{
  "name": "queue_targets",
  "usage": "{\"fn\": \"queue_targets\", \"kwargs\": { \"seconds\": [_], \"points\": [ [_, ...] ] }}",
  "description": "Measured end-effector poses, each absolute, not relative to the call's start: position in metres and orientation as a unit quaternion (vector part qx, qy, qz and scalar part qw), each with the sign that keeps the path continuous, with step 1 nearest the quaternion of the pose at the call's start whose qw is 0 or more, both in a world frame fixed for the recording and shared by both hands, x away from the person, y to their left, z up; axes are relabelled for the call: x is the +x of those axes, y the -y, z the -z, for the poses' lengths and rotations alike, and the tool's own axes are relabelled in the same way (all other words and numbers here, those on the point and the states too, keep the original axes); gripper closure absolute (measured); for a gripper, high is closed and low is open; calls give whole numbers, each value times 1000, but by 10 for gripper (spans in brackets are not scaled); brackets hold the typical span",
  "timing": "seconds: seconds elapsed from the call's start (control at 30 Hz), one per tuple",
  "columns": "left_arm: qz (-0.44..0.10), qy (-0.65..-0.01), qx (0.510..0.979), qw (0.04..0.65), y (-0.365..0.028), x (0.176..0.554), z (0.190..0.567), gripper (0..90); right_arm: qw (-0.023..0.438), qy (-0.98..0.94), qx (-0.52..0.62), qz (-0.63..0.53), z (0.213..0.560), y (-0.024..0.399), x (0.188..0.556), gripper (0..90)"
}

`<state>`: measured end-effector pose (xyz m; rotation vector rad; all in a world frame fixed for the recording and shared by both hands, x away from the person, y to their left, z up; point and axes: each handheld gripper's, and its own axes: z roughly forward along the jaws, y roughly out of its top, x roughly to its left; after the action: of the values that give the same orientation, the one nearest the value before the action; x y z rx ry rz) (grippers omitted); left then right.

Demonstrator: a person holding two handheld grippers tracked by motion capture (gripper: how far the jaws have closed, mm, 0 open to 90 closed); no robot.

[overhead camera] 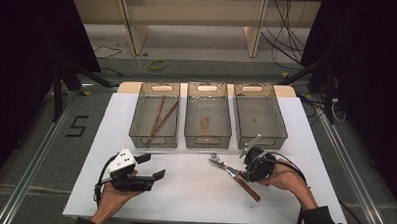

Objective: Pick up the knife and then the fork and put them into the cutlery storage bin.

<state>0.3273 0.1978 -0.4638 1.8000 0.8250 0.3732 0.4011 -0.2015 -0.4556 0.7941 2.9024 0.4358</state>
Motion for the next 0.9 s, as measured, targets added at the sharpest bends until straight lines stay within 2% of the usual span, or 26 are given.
{"fn": "queue_targets", "kwargs": {
  "seconds": [0.33, 0.9],
  "points": [
    [-158, -345, 756, 533, -197, 327, 464, 193, 50, -958, 250, -129, 458, 199, 401, 724],
    [-163, -345, 754, 535, -197, 327, 464, 196, 46, -960, 239, -136, 455, 199, 401, 775]
  ]
}}
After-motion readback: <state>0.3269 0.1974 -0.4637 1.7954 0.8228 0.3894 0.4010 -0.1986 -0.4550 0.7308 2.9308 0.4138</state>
